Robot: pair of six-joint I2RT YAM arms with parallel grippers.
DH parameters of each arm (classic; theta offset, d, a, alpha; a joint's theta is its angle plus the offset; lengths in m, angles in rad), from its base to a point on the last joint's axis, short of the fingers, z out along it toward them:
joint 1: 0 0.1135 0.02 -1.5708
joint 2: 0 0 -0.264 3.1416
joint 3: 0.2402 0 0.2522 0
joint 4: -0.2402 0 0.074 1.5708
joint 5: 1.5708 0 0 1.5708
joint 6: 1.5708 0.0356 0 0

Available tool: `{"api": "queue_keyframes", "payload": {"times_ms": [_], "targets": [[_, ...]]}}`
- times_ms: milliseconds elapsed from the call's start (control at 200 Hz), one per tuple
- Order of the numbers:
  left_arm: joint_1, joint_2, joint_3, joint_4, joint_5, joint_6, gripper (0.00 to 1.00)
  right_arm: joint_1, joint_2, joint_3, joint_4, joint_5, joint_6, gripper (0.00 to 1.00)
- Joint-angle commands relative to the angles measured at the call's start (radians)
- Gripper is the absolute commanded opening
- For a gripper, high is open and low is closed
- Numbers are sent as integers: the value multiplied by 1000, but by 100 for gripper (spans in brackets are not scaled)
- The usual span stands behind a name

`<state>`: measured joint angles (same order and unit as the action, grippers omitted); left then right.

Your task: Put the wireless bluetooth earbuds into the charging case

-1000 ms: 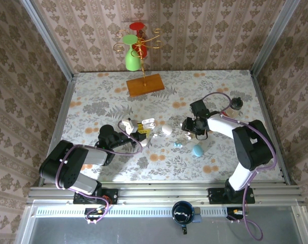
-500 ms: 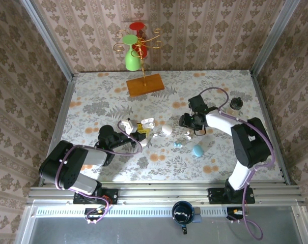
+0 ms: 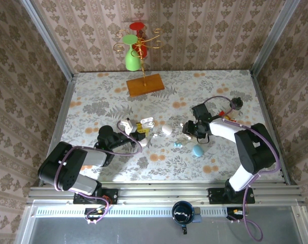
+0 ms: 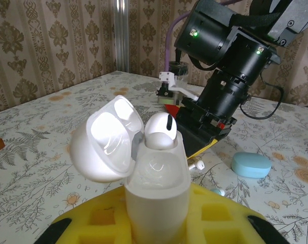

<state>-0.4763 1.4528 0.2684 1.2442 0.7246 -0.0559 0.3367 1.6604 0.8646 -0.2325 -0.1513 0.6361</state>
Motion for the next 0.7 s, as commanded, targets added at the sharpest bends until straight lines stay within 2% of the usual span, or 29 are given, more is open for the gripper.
{"api": "queue_keyframes", "payload": {"times_ms": [0,280,585,695], "targets": [[3,-12,-7,41,7,8,0,5,38,54,25,-39,7,46],[3,-9,-5,41,18,6,0,12,113,146,-11,-80,-36,44],[3,-3,-5,41,16,8,0,43,162,255,-106,-220,-99,44],[4,-5,-6,41,18,9,0,47,123,276,-154,-144,-128,44]]}}
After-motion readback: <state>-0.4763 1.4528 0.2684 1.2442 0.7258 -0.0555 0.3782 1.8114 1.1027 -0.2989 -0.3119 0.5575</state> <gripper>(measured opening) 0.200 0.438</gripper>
